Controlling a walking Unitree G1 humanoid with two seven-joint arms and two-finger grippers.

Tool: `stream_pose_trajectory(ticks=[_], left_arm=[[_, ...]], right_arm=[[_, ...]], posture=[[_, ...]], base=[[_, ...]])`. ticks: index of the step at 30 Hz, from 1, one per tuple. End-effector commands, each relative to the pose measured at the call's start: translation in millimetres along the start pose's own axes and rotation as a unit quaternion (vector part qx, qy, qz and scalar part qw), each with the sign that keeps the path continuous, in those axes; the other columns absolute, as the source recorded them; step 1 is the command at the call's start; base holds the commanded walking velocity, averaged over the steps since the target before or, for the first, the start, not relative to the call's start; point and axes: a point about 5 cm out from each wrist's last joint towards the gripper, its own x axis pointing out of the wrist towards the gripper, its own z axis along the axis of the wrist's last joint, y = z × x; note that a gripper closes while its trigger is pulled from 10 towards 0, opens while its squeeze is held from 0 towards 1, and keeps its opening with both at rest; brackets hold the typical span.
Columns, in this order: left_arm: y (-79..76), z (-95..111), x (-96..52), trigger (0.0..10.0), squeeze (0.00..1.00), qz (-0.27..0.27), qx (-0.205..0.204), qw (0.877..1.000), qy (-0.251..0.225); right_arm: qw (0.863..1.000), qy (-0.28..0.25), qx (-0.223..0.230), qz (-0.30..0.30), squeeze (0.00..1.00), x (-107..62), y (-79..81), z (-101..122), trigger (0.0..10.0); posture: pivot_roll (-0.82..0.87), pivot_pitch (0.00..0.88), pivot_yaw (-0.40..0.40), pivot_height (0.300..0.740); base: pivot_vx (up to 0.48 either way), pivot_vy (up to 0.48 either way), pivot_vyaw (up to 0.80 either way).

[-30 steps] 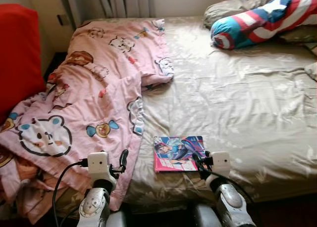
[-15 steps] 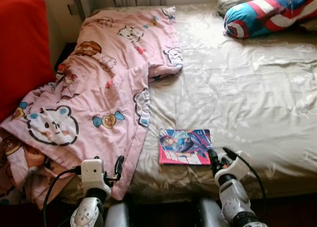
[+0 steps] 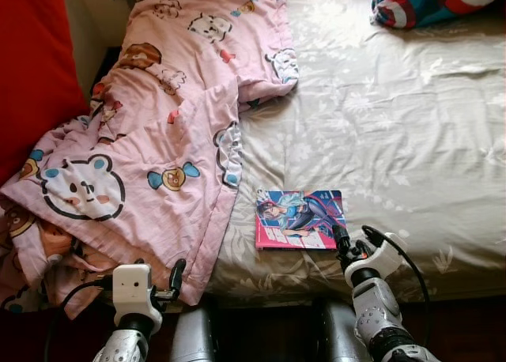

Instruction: Clean up the room

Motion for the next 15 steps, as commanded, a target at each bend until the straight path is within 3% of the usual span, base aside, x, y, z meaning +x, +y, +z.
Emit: stream_pose_trajectory(ticks=[1,6,7,15], left_arm=[[4.2,-4,-6.6,10.0,0.00,-0.001,0.013,1.000,0.018],[5.6,-3,-12.2,10.0,0.00,-0.003,0.017,1.000,0.024],[5.5,-3,-14.4,10.0,0.00,-0.005,0.019,0.999,0.028],[5.1,-1,-24.6,10.0,0.00,-0.011,0.028,0.999,0.039]], right_arm=[[1.000,0.013,0.026,0.006,0.00,-3.4,-4.9,-5,10.0],[0.999,0.012,0.043,0.023,0.00,-4.6,-8.3,-2,10.0],[0.997,0.020,0.067,0.034,0.00,-6.4,-10.3,-4,10.0],[0.988,0.053,0.132,0.053,0.00,-17.3,-19.6,-17,10.0]], posture=[[0.11,0.297,0.086,0.595],[0.12,0.309,0.094,0.595],[0.12,0.318,0.099,0.595],[0.15,0.339,0.114,0.595]], base=[[0.000,0.000,0.00],[0.000,0.000,0.00],[0.000,0.000,0.00],[0.000,0.000,0.00]])
